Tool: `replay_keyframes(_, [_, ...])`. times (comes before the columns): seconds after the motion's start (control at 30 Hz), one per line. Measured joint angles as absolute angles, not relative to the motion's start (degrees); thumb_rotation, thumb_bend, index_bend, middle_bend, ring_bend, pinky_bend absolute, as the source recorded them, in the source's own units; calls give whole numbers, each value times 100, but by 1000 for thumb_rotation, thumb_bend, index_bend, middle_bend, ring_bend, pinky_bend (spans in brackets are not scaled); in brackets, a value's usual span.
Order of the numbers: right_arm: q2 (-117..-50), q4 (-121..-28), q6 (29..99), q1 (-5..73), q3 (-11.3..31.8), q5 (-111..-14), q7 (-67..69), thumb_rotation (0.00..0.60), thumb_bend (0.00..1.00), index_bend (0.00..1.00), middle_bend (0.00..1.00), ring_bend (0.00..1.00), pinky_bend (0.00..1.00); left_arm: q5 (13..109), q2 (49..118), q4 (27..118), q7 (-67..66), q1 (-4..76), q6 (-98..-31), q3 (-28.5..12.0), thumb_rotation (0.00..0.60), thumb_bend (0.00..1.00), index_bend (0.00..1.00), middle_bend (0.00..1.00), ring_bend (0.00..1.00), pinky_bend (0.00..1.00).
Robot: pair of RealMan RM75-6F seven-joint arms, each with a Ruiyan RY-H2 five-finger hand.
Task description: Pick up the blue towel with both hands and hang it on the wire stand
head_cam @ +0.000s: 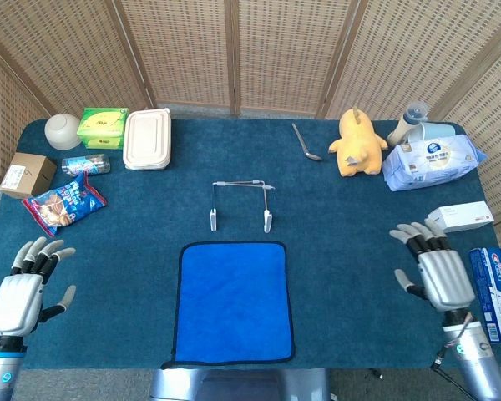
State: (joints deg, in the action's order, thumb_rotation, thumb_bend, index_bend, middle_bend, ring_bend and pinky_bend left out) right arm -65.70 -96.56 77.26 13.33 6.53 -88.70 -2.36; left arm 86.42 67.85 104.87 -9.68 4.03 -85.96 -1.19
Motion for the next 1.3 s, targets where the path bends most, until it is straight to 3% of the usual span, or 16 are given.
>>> replay_keyframes(0.37, [-7205,-9329,6921,2118,543,-9377,-200,600,90,177,190,132,108,8774,6574,10660,-755,412,-8617,-107,600,466,246,185,74,0])
replay_keyframes(0.8, [-8248,-8625,6325,2865,289,-9969,-242,600,88,174,189,109,108,8647,6429,10754,-685,475,-8488,-159,600,466,247,185,73,0])
replay_keyframes(1.3, [-8877,-7744,6331,3214,43,-10330,-267,600,86,168,189,95,107,8660,6436,10723,-597,432,-8519,-113,600,466,247,185,73,0])
